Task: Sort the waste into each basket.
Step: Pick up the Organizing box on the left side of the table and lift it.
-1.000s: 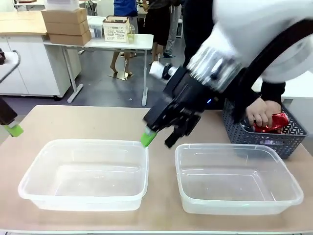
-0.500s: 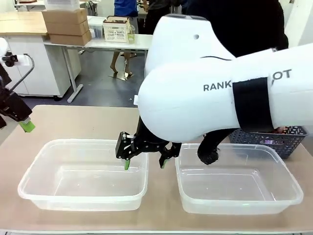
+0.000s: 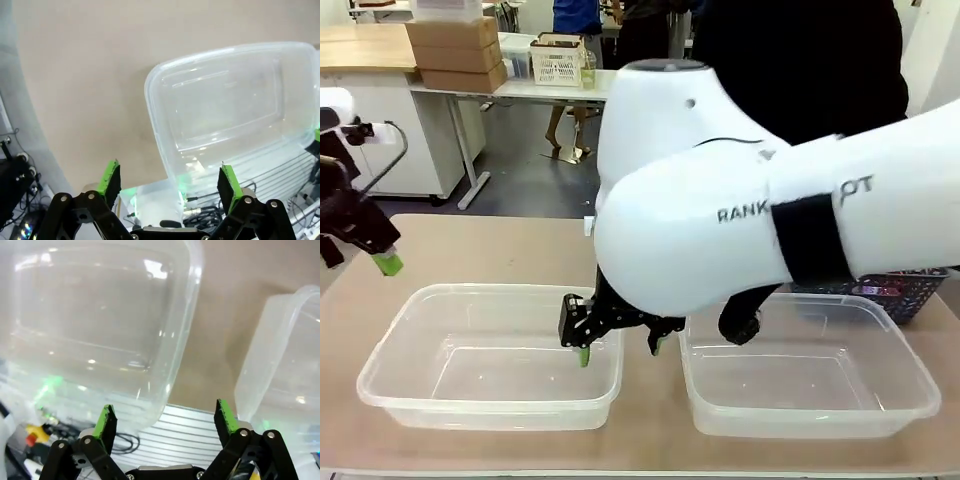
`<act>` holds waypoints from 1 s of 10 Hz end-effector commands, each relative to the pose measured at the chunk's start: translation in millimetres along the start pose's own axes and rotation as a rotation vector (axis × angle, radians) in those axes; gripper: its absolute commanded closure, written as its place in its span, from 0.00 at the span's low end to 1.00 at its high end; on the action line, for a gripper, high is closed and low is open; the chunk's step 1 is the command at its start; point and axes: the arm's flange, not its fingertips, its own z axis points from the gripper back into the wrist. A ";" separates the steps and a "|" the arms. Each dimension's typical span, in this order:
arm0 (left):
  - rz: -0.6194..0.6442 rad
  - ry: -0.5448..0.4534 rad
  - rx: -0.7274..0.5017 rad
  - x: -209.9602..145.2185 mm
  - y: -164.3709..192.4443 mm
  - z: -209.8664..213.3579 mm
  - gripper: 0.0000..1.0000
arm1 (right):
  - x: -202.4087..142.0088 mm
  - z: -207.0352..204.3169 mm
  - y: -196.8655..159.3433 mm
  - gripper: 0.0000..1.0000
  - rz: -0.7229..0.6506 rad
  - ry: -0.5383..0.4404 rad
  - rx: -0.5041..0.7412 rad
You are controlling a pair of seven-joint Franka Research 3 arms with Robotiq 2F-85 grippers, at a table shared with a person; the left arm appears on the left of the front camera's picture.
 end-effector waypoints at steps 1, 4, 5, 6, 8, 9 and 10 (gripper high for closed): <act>0.018 0.035 0.014 -4.1 6.5 -46.0 0.00 | 12.6 -5.6 13.5 0.00 -0.135 -0.001 -0.036; 0.005 0.180 -0.032 -10.6 10.2 -95.9 0.00 | 20.3 -22.5 26.0 0.00 -0.191 0.043 -0.080; 0.014 0.205 -0.032 -13.4 11.9 -109.2 0.00 | 23.5 -21.5 24.8 0.00 -0.221 0.045 -0.080; 0.026 0.205 -0.037 -16.9 11.3 -122.0 0.00 | 25.4 -18.9 25.2 0.00 -0.225 0.042 -0.077; 0.046 0.231 -0.041 -27.2 13.2 -154.9 0.00 | 28.0 -21.3 27.3 0.00 -0.238 0.048 -0.101; 0.067 0.247 -0.039 -28.3 16.0 -163.9 0.00 | 30.2 -24.7 29.6 0.00 -0.237 0.057 -0.110; 0.076 0.247 -0.033 -28.8 17.2 -165.6 0.00 | 31.4 -26.3 29.9 0.00 -0.253 0.068 -0.126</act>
